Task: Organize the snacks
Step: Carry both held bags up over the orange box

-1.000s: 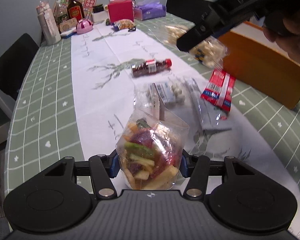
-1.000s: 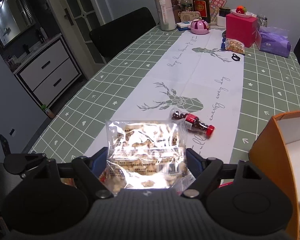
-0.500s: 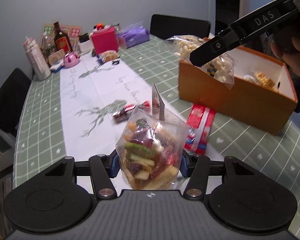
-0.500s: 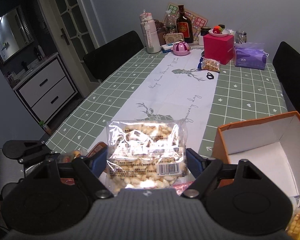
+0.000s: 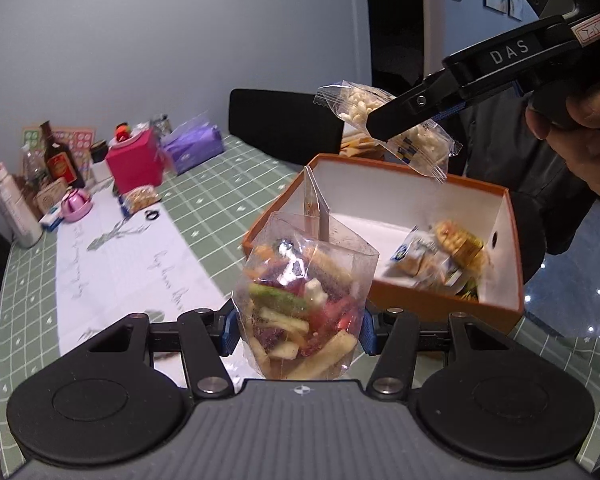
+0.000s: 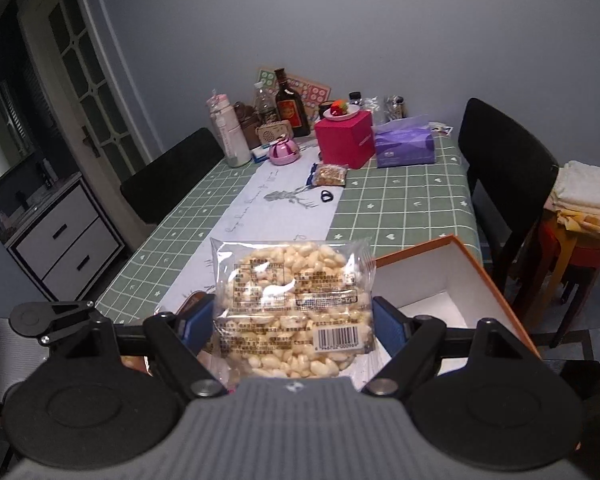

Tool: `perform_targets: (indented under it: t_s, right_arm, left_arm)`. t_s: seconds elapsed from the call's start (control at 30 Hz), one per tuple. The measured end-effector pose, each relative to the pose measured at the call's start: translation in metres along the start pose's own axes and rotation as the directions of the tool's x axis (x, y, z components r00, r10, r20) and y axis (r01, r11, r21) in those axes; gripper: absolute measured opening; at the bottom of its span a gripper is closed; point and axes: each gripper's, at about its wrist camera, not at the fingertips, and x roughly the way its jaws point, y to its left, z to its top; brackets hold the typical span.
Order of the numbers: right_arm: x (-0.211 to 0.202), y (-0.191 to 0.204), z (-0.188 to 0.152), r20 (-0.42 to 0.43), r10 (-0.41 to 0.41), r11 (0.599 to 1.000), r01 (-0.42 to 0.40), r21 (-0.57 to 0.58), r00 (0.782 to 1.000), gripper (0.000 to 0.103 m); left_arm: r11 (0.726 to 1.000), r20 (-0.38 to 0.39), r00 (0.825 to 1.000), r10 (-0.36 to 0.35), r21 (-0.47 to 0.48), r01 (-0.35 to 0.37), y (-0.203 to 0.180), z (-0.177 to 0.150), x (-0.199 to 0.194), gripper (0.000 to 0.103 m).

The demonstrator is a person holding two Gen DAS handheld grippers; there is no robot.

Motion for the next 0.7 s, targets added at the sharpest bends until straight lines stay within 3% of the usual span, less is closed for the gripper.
perform_targets:
  t_s: [0.43,0.57,0.7]
  right_arm:
    - [-0.005,-0.061,-0.005,-0.014,-0.095,0.991,0.096,0.090,0.995,0.079]
    - [-0.001,-0.078,-0.010,-0.035,-0.122,0.985,0.126,0.117,0.992,0.079]
    - [0.012,-0.087,-0.016,-0.066,-0.147,0.980,0.154,0.126,0.987,0.079]
  left_arm:
    - [0.998,0.059,0.997,-0.055,0.015,0.054,-0.032,0.047,0.031,0.063]
    - [0.997,0.065,0.998,-0.025,0.080,0.019,-0.044,0.053,0.052,0.063]
    - [0.996,0.033,0.999,0.000,0.084,-0.003,-0.044,0.055,0.077,0.063]
